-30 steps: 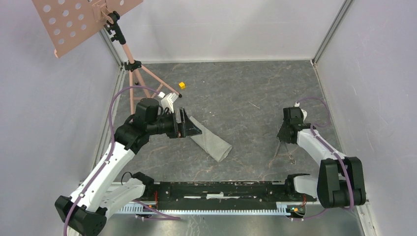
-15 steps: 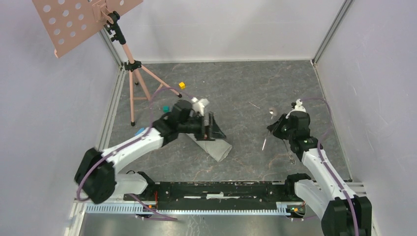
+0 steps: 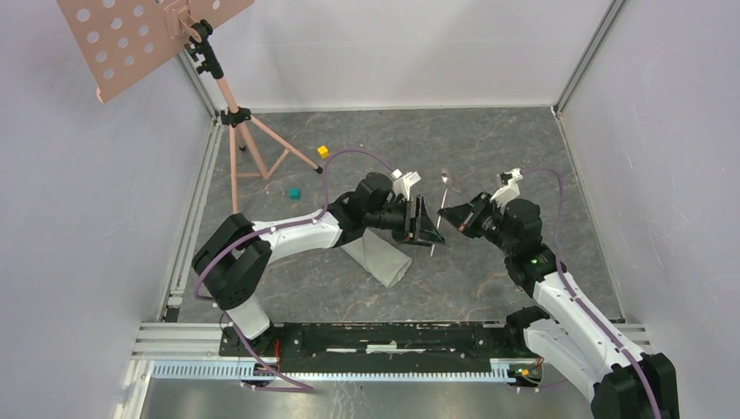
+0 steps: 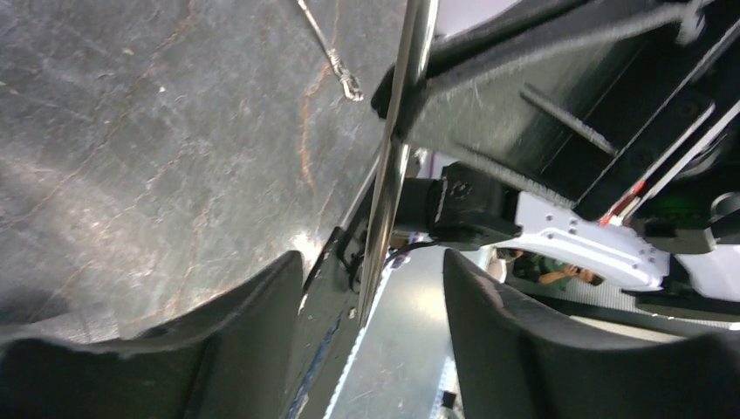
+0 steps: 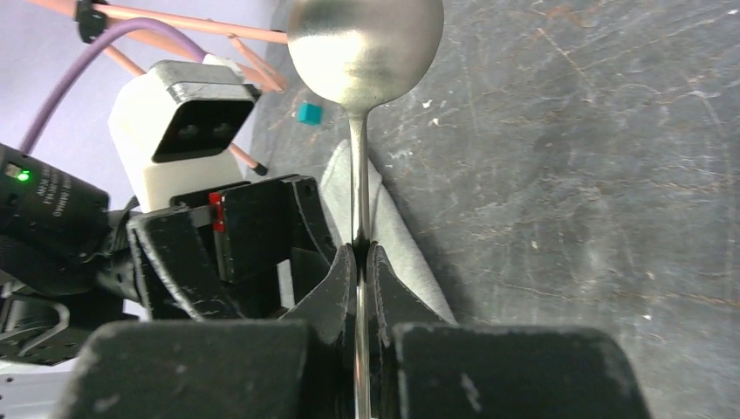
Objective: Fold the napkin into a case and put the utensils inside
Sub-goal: Pass from the right arm to the left, then pass from the left arm to the right
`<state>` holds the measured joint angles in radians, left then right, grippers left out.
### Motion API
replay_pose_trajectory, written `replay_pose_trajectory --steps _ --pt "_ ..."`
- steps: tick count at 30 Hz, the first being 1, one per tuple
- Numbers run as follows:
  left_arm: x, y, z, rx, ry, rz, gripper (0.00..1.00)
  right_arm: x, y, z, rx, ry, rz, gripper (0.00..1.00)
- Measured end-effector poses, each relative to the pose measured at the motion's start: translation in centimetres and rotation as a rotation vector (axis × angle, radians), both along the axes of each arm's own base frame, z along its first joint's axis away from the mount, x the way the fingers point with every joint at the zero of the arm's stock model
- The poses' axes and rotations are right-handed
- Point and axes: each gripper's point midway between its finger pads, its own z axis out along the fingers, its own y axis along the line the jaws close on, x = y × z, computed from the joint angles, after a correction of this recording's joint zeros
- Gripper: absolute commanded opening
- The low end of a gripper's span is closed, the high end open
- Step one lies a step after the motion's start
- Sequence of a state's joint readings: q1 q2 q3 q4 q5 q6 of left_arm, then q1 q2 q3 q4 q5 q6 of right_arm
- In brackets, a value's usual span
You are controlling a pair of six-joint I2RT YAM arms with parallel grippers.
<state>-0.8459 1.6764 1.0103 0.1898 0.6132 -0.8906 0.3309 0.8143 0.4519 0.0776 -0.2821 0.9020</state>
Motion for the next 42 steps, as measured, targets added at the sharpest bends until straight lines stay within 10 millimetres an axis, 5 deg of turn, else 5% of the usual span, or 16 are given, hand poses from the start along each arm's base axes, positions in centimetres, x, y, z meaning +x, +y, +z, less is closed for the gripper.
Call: replay_pose_trajectory --steps 4,9,12,14,18,21,27,32,36,42 --pt "0.2 -0.7 0.6 -0.039 0.003 0.008 0.41 -0.2 0.9 1.0 0.045 -0.015 0.021 0.01" --pt "0.3 -1.1 0.8 -0.058 0.002 0.012 0.04 -0.6 1.9 1.5 0.079 -0.021 0.042 0.00" --pt "0.3 -0.9 0.7 -0.036 -0.034 0.025 0.02 -0.8 2.2 1.1 0.078 -0.006 0.045 0.01" --pt "0.3 -0.1 0.5 0.013 -0.078 0.039 0.02 -1.1 2.6 0.9 0.074 -0.004 0.064 0.17" --pt "0.2 3.3 0.5 0.179 -0.252 0.073 0.02 -2.0 3.4 1.5 0.002 -0.031 0.150 0.76" --pt "1.8 7.8 1.9 0.320 -0.459 0.153 0.02 -1.9 2.8 2.8 -0.157 -0.083 0.203 0.98" --pt "2.2 17.6 7.2 0.558 -1.044 0.223 0.02 -1.4 1.8 8.2 -0.411 -0.180 0.310 0.98" --pt "2.5 23.4 6.3 0.817 -1.369 0.179 0.02 -2.3 3.2 10.9 -0.402 -0.167 0.444 0.98" --pt "2.5 24.5 5.3 1.012 -1.525 0.049 0.02 -3.4 4.6 10.5 -0.356 -0.089 0.562 0.96" --pt "1.5 22.6 3.6 1.197 -1.748 -0.176 0.02 -4.0 6.1 9.4 -0.312 0.038 0.655 0.87"
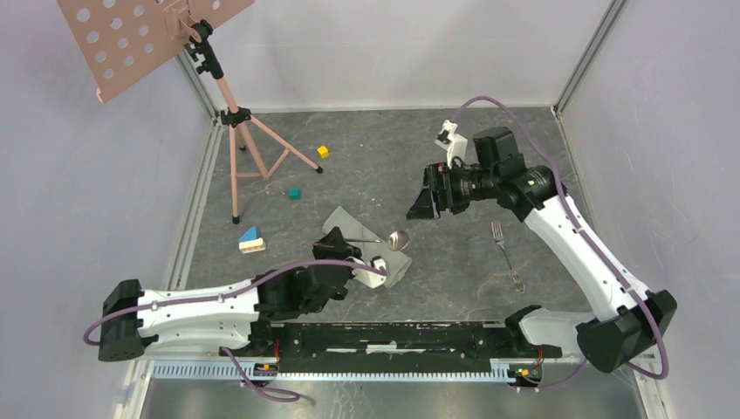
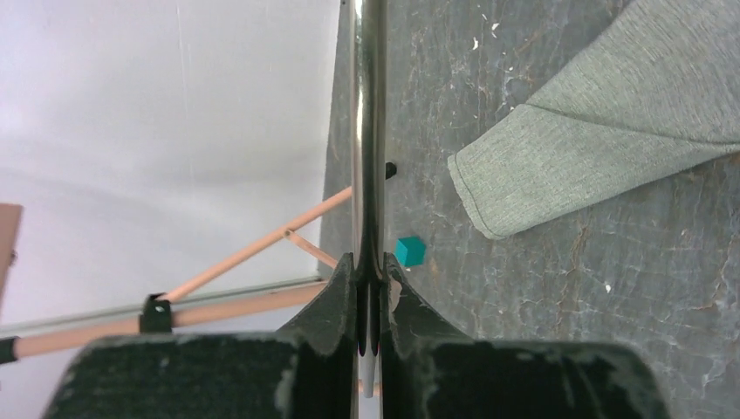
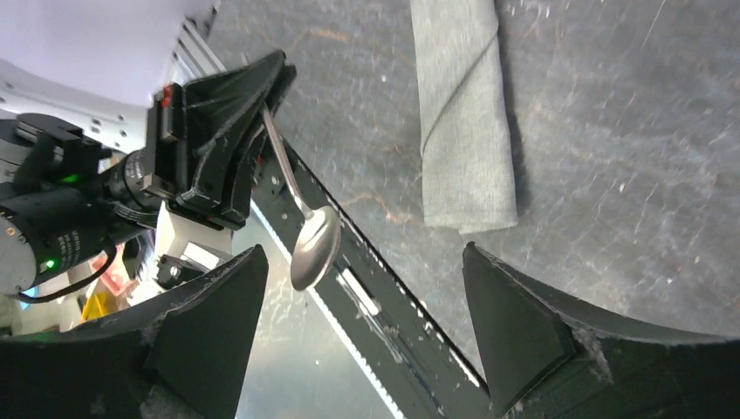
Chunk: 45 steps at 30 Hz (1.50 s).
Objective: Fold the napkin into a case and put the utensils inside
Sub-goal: Pass from the left arm to the right, then insert the spoon into the folded napkin.
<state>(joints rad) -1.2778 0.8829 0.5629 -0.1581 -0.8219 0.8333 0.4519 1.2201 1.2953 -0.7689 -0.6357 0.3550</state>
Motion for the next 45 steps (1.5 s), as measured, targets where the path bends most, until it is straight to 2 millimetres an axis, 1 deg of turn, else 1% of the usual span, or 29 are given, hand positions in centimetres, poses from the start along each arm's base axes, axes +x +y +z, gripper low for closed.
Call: replay_pose_trajectory --steps 2,6,7,10,11,13,14,16,17,18,19,20,21,23,25,28,30,32,33,35,36,38,39,40,41,43,45 --pt "-0.3 -0.4 -0.3 0.064 -0.029 -0.022 0.02 -0.6 0.4 -1.2 -0.028 0.057 0.018 0.85" --pt "-0.5 -1.0 0.0 0.111 -0.069 -0.037 0.02 -2.0 1.3 -3.4 -0.079 0.134 0.071 0.73" --pt "-0.6 -1.1 0.0 0.115 -0.076 -0.041 0.02 -2.5 1.5 -3.9 -0.090 0.149 0.087 0.72" --pt "-0.7 -1.5 0.0 0.133 -0.087 -0.044 0.02 -3.8 2.0 -5.1 -0.120 0.180 0.130 0.60" --pt "-0.7 -1.5 0.0 0.138 -0.089 -0.046 0.02 -4.2 2.1 -5.5 -0.129 0.191 0.143 0.57" --pt "-0.8 -1.6 0.0 0.144 -0.093 -0.050 0.02 -4.8 2.1 -6.4 -0.141 0.212 0.155 0.48" --pt "-0.8 -1.6 0.0 0.145 -0.093 -0.051 0.02 -5.1 2.0 -6.8 -0.147 0.224 0.158 0.42" --pt "-0.8 -1.7 0.0 0.160 -0.098 -0.060 0.02 -5.7 2.0 -7.6 -0.148 0.256 0.167 0.24" --pt "-0.9 -1.7 -0.1 0.178 -0.102 -0.068 0.02 -5.9 2.2 -7.9 -0.136 0.271 0.172 0.04" --pt "-0.9 -1.8 -0.3 0.195 -0.104 -0.074 0.08 -6.1 2.3 -8.2 -0.129 0.278 0.179 0.01" --pt "-0.9 -1.7 -0.5 0.217 -0.106 -0.073 0.33 -6.3 2.5 -8.5 -0.121 0.289 0.172 0.00" --pt "-0.9 -1.7 -0.6 0.228 -0.108 -0.077 0.68 -6.3 2.5 -9.0 -0.116 0.306 0.150 0.00" --pt "-1.0 -1.7 -0.7 0.239 -0.110 -0.081 0.99 -6.2 2.4 -9.5 -0.109 0.322 0.122 0.00" --pt "-1.0 -1.9 -0.5 0.189 -0.094 -0.067 1.00 -6.4 2.0 -10.8 -0.115 0.331 0.078 0.01" --pt "-0.8 -1.8 -0.2 0.078 -0.032 -0.028 1.00 -6.7 1.2 -11.9 -0.135 0.331 0.016 0.01" --pt "0.1 -1.2 0.9 -0.180 0.145 0.068 1.00 -6.4 0.5 -12.6 -0.116 0.305 -0.092 0.00" --pt "0.6 -0.2 1.7 -0.373 0.243 0.135 0.95 -5.9 0.3 -13.0 -0.095 0.283 -0.155 0.01" --pt "1.2 1.2 2.5 -0.579 0.334 0.218 0.90 -5.7 -0.3 -14.9 -0.114 0.294 -0.230 0.01" --pt "1.5 1.7 2.8 -0.656 0.367 0.249 0.89 -5.8 -0.7 -16.0 -0.133 0.310 -0.259 0.00" --pt "2.2 2.3 3.2 -0.822 0.445 0.319 0.85 -6.0 -1.3 -17.7 -0.174 0.339 -0.313 0.00" --pt "2.6 2.3 3.0 -0.888 0.487 0.351 0.82 -6.0 -1.7 -18.4 -0.200 0.343 -0.347 0.01" --pt "3.5 2.2 2.1 -0.975 0.580 0.421 0.79 -5.7 -1.9 -18.8 -0.220 0.337 -0.392 0.00" --pt "3.9 2.2 1.4 -1.000 0.620 0.454 0.76 -5.4 -1.9 -18.8 -0.219 0.327 -0.413 0.00" --pt "4.5 2.2 0.4 -1.029 0.671 0.495 0.76 -5.2 -1.9 -18.8 -0.218 0.321 -0.429 0.00" --pt "5.1 2.3 -0.7 -1.050 0.722 0.538 0.75 -5.0 -1.9 -18.8 -0.219 0.318 -0.442 0.00" --pt "6.1 2.7 -3.8 -1.079 0.836 0.648 0.70 -4.7 -2.1 -19.2 -0.231 0.312 -0.474 0.00" --pt "6.5 2.9 -5.7 -1.095 0.903 0.713 0.68 -4.6 -2.4 -19.5 -0.247 0.311 -0.495 0.00"
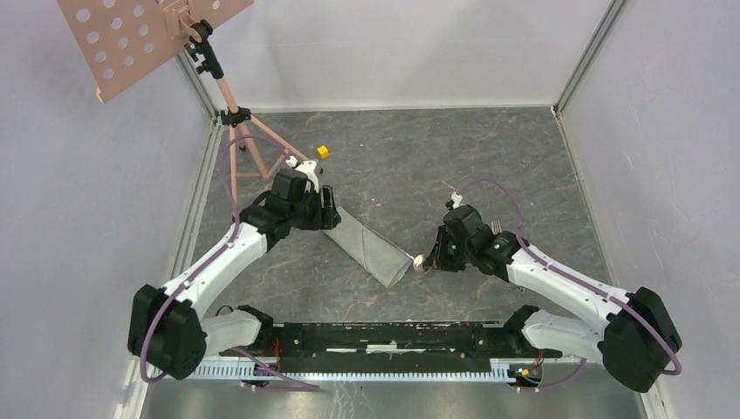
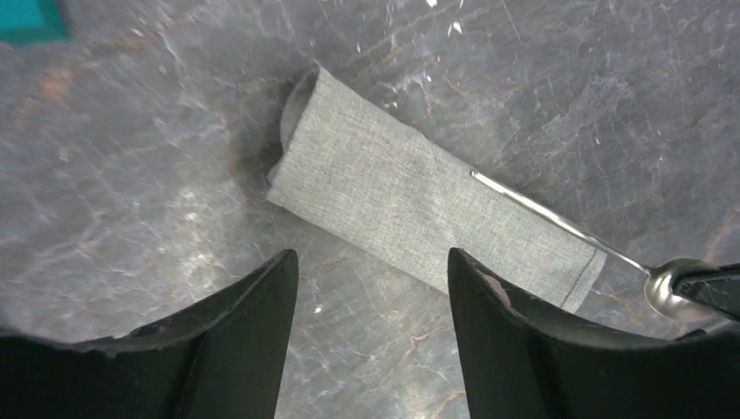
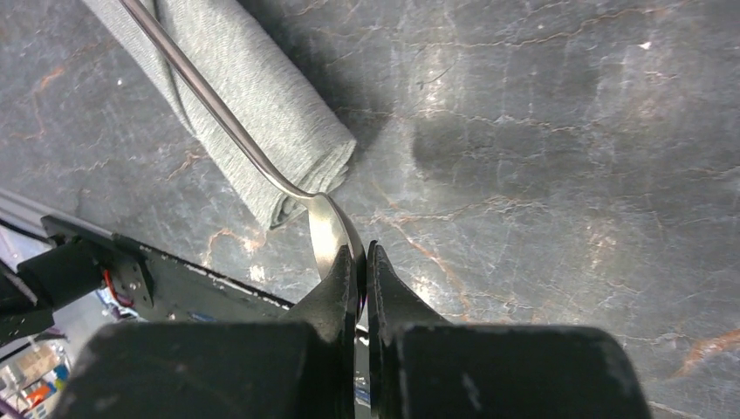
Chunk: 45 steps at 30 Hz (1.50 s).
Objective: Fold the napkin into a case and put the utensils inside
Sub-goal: Insert the spoon into the folded napkin.
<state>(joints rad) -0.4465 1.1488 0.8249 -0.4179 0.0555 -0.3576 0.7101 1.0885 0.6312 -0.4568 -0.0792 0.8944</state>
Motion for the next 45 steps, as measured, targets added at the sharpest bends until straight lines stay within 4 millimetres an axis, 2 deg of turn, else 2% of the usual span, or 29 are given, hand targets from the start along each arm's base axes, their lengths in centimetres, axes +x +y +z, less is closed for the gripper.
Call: replay_pose_trajectory --steps 3,8,15,26,34,45 --pt "0.0 -0.4 -1.5 -0.035 0.069 0.013 0.63 0.0 -0.4 -0.5 -0.029 0.005 -0.017 0.00" --pt "0.8 -0.7 -2.9 -0.055 0.093 0.034 0.53 -0.6 -0.5 -1.3 -0.069 0.026 -0.006 0.00" --pt "0.4 0.0 -6.2 -0.046 0.157 0.102 0.50 -1.3 -0.4 -2.6 -0.121 0.059 0.012 0.00" --pt "0.1 1.0 -9.2 -0.011 0.204 0.170 0.41 0.0 1.0 -1.6 -0.122 0.048 0.008 0.00" --pt "-0.2 1.0 -10.4 -0.002 0.237 0.181 0.38 0.7 2.1 -1.9 -0.121 0.061 0.002 0.00" --pt "-0.2 1.1 -10.7 0.000 0.236 0.187 0.37 2.0 4.6 -2.7 -0.075 0.066 -0.028 0.00"
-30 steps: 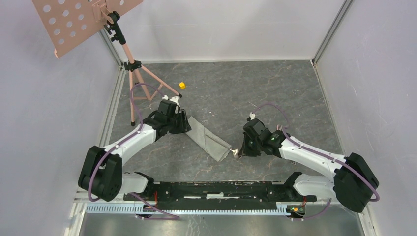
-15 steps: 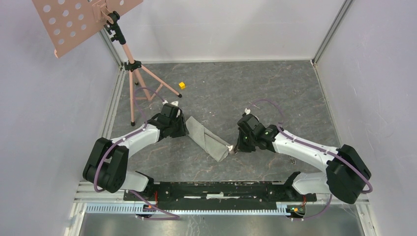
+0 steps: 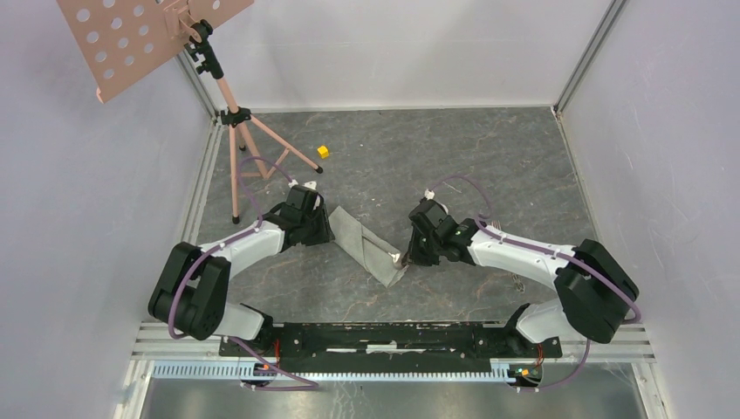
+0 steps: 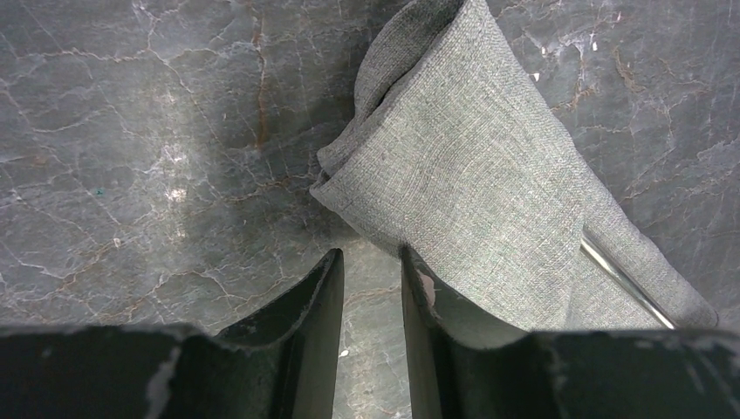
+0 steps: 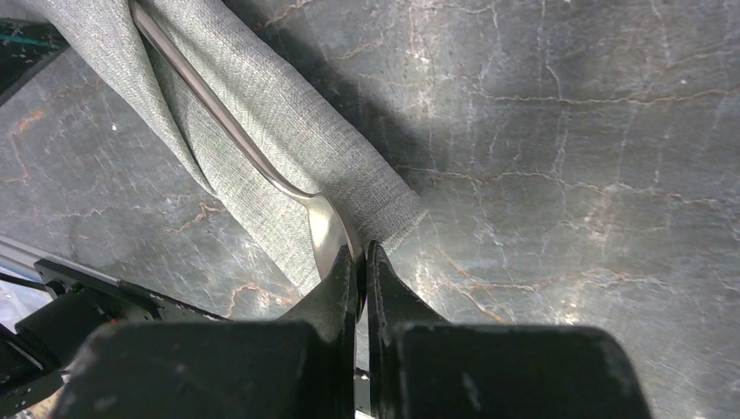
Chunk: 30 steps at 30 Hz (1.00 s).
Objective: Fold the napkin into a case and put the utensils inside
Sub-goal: Insert the spoon into the folded napkin.
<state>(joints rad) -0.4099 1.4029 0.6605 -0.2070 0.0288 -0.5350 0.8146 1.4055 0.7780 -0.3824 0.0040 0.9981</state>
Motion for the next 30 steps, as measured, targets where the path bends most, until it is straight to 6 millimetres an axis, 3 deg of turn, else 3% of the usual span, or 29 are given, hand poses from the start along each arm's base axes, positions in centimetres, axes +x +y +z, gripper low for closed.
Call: replay_pose_trajectory --steps 13,21,27,30 --pt "-0.3 0.1 -0.4 0.000 0.014 0.010 0.36 0.9 2.0 -0.4 0.062 -0.001 -0.056 0.00" --pt "-0.4 0.1 -0.4 -0.001 0.014 0.010 0.41 0.6 2.5 0.1 0.086 0.003 -0.083 0.01" --pt "-0.4 -0.1 -0.5 -0.012 0.020 0.015 0.40 0.6 2.9 0.1 0.102 0.010 -0.101 0.06" --pt "-0.5 -0.1 -0.7 -0.016 0.020 0.019 0.40 0.7 3.1 -0.4 0.097 0.018 -0.107 0.14"
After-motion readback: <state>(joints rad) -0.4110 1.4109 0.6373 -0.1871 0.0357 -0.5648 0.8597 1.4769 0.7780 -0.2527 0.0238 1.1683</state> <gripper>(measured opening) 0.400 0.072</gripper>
